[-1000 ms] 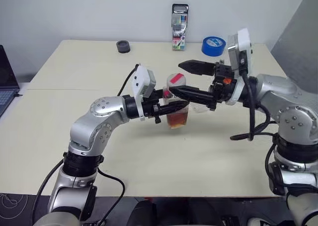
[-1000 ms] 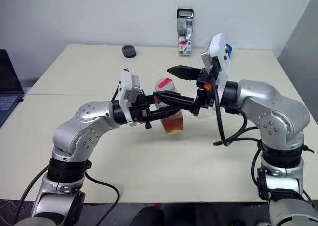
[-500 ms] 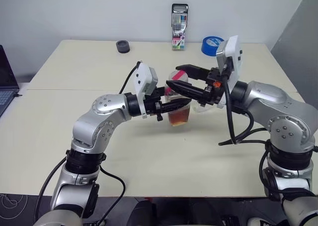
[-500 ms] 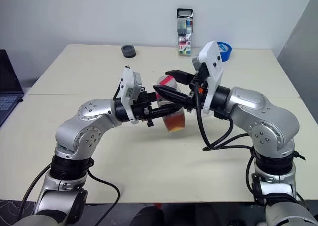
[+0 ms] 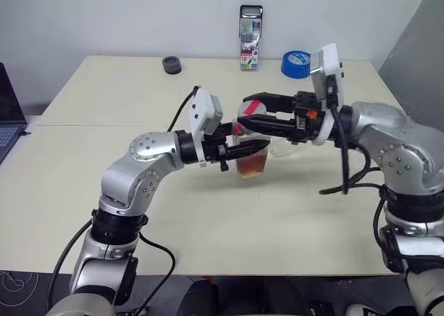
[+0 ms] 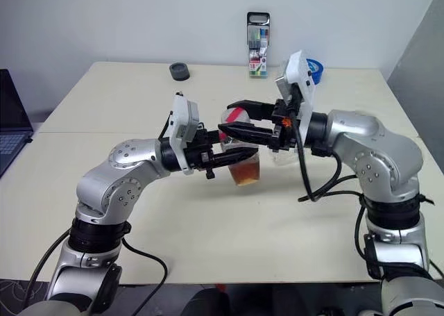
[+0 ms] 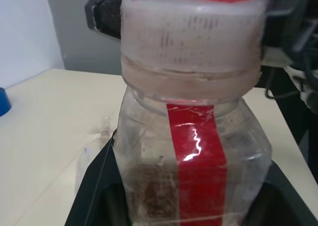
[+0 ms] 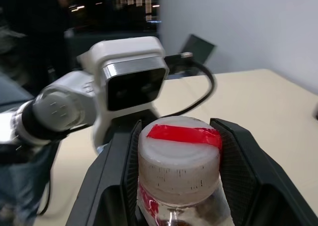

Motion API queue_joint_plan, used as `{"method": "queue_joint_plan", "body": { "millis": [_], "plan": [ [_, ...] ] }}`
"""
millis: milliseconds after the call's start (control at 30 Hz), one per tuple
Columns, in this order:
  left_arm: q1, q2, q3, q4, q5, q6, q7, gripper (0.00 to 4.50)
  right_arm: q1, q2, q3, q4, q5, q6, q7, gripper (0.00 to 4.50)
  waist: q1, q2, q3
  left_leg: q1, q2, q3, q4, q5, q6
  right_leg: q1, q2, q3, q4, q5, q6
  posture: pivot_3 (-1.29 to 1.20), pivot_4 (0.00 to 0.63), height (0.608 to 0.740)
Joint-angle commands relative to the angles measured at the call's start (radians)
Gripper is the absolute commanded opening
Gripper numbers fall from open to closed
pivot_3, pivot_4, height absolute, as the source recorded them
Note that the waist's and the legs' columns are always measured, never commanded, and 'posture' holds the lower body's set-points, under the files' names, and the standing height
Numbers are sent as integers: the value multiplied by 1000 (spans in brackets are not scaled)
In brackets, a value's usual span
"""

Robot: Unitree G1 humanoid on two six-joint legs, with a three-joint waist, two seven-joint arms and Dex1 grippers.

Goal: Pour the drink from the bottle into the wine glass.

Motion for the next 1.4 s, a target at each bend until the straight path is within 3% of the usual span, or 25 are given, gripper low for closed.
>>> {"method": "queue_joint_plan", "body": {
  "millis": [33, 133, 300, 400, 633, 833, 1100, 1200, 1400],
  "plan": [
    [-35, 2, 9, -58, -36, 21, -8, 1883, -166, 39, 87, 227, -86, -161, 242, 1863, -4, 0, 0, 1, 0, 0, 0, 0, 0, 0, 0, 0, 0, 0, 0, 0, 150, 740],
    [-33, -3, 8, -74, -43, 35, -3, 1883, -239, 71, 111, 353, -131, -211, 324, 1863, -5, 0, 0, 2, 1, 1, -1, 0, 0, 0, 1, 1, 1, 0, 0, 0, 150, 740],
    [-24, -7, 14, -86, -43, 44, 2, 1883, -242, 55, 110, 381, -153, -212, 406, 3628, 6, 0, 0, -3, 0, -1, 2, 0, 0, -1, -1, -1, -1, 0, 0, 0, 150, 740],
    [-18, -4, 17, -84, -40, 41, 3, 1883, -214, 17, 88, 337, -141, -172, 403, 4493, 6, 0, 0, -15, 0, -2, 14, 0, 0, -10, -1, -2, 2, 0, 0, 0, 150, 740],
    [-8, 1, 24, -57, -26, 16, 8, 1883, -71, -66, -17, 66, -71, -13, 221, 4493, 5, 0, 0, -15, 0, -2, 14, 0, 0, -10, -1, -2, 4, 0, 1, 0, 150, 740],
    [-14, -6, 21, -37, -15, 0, 14, 1883, 20, 10, -106, -131, -47, 84, -94, 4493, 1, 0, 0, -13, 0, -2, 14, 0, 0, -10, -1, -1, 10, 0, 1, 0, 150, 740],
    [-23, -8, 19, -23, -7, -8, 5, 1883, 29, 74, -133, -234, 27, 170, -282, 4493, 2, 0, 1, -12, 0, -2, 16, 0, 0, -11, -1, -1, 13, 0, 0, 0, 150, 740],
    [-29, -9, 16, -17, -4, -12, 2, 1883, 49, 54, -133, -249, 57, 183, -276, 3903, 2, 0, 1, -12, 0, -2, 16, 0, 0, -11, -1, -1, 13, 0, 0, 0, 150, 740],
    [-31, -9, 17, -20, -5, -13, 7, 1883, 61, 25, -110, -239, 47, 158, -264, 1809, 1, 0, 1, -12, 0, -2, 15, 0, 0, -11, 0, -1, 14, 0, 0, 0, 150, 740]
  ]
}}
